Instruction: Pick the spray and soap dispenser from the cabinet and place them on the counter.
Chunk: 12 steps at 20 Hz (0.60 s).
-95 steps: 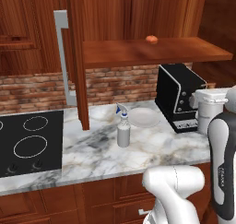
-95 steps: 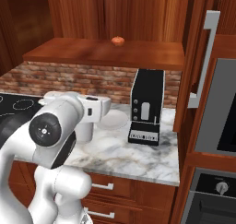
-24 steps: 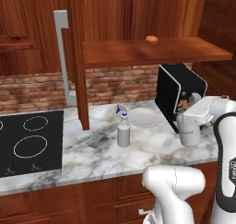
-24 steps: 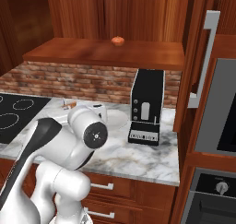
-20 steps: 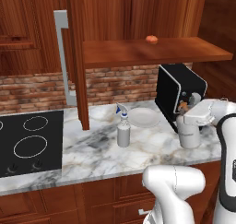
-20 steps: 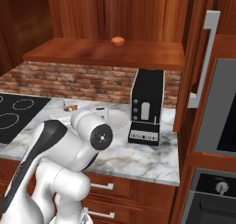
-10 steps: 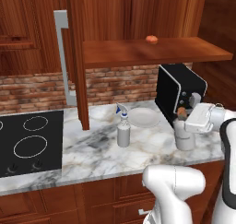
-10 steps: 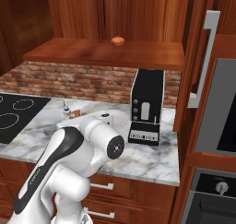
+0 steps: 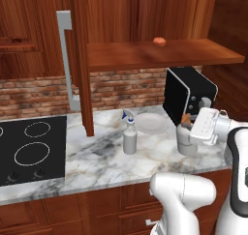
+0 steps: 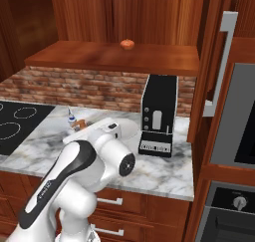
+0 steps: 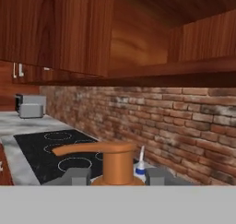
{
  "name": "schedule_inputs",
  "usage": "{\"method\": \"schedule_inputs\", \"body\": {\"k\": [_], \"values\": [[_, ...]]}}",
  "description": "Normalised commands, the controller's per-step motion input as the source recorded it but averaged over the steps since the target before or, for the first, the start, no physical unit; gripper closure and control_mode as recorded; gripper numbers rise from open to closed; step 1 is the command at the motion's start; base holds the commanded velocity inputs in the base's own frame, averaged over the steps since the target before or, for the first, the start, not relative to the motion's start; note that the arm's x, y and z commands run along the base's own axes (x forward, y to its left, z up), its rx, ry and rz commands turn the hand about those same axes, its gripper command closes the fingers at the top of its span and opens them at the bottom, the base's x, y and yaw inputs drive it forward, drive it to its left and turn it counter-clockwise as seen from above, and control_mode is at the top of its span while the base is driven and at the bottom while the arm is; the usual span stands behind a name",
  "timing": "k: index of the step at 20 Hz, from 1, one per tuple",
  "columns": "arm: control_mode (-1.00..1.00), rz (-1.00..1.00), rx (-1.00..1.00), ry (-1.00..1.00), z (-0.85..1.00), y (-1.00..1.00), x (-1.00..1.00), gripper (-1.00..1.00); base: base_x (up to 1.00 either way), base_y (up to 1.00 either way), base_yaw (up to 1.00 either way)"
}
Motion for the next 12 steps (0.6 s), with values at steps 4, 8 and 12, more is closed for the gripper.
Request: {"method": "schedule_inputs", "body": {"k": [4,8,12], "values": [[-1.00,-0.11,0.03,-0.15,-0.39,0.36,0.00,1.00,0.00,0.00,0.00],[-1.00,-0.09,0.09,-0.10,-0.45,0.28,0.00,1.00,0.00,0.00,0.00],[-1.00,-0.09,0.10,-0.10,-0.44,0.35,0.00,1.00,0.00,0.00,0.00]]}}
